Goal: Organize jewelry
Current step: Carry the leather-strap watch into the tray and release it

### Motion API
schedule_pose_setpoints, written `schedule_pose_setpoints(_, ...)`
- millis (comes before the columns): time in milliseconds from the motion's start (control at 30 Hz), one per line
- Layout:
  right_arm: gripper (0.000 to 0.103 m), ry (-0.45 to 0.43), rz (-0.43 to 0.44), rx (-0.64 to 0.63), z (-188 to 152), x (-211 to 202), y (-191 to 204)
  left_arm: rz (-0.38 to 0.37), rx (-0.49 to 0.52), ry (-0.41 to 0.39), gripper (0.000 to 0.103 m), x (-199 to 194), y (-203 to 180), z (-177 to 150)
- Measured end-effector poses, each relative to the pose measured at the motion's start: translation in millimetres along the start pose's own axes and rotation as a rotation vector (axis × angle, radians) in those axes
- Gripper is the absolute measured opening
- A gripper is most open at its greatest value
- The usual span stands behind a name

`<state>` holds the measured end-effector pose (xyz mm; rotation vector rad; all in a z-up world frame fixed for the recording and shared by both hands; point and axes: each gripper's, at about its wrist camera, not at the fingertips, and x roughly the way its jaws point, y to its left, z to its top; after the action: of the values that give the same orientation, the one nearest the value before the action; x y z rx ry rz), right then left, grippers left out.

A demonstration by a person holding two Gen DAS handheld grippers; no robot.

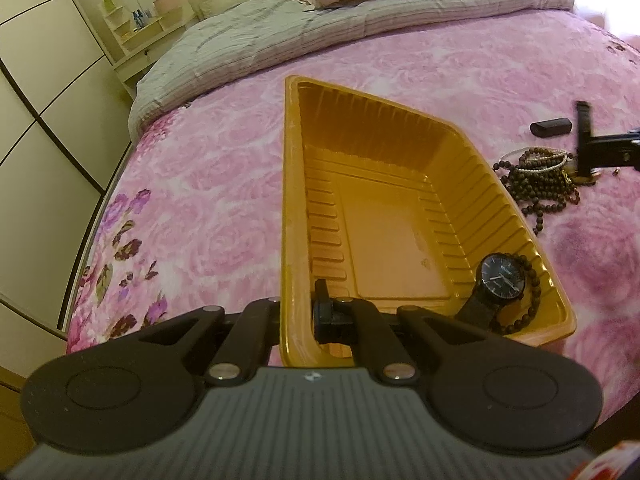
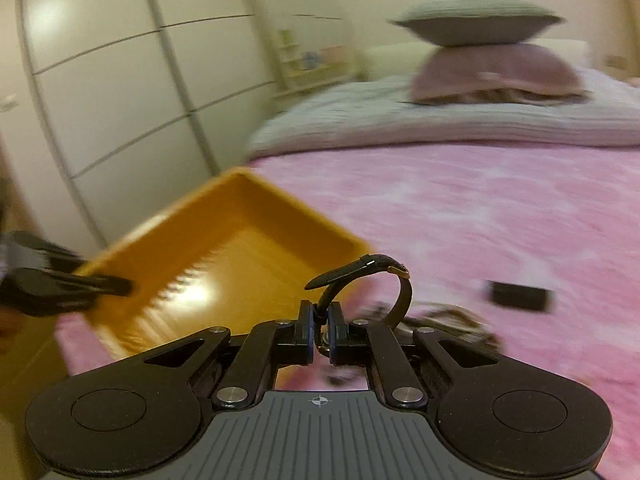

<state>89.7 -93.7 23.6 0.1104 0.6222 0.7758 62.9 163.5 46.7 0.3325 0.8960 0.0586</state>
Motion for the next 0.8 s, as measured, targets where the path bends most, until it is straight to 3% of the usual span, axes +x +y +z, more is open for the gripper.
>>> schedule_pose_setpoints(167, 0.007, 0.036, 0.110, -0.059, 5, 34, 29, -0.003, 0.000, 0.000, 0.002, 1, 1, -1)
schedule_pose_setpoints(400, 0.007, 0.118, 0.102, -0.117, -6, 81, 45, -0.004, -0.002, -0.001, 0.002, 1, 2, -1)
schedule_pose_setpoints(467, 0.013, 0.134, 0.083, -0.109, -11, 88, 43, -0.004, -0.003, 0.000, 0.002, 1, 2, -1)
schedule_pose_setpoints(500, 0.016, 0.127, 0.077, -0.099, -14, 85, 41, -0.005, -0.003, 0.000, 0.002, 2, 2, -1)
schedule_pose_setpoints(567, 0.037, 0.104, 0.079, -0.074, -17, 76, 35, -0.007, -0.002, 0.004, 0.002, 2, 1, 0)
schedule_pose_setpoints(600, 0.041, 0.091, 0.072, -0.060, -18, 69, 31, -0.004, 0.003, 0.006, 0.002, 3, 0, 0)
schedule_pose_setpoints(700, 0.043, 0.040, 0.008, -0.019, -24, 40, 16, -0.008, 0.006, 0.008, 0.002, 3, 0, 1)
schedule_pose_setpoints(800, 0.043, 0.006, -0.127, 0.042, -39, 8, -13, -0.006, 0.017, 0.007, 0.002, 3, -1, 2)
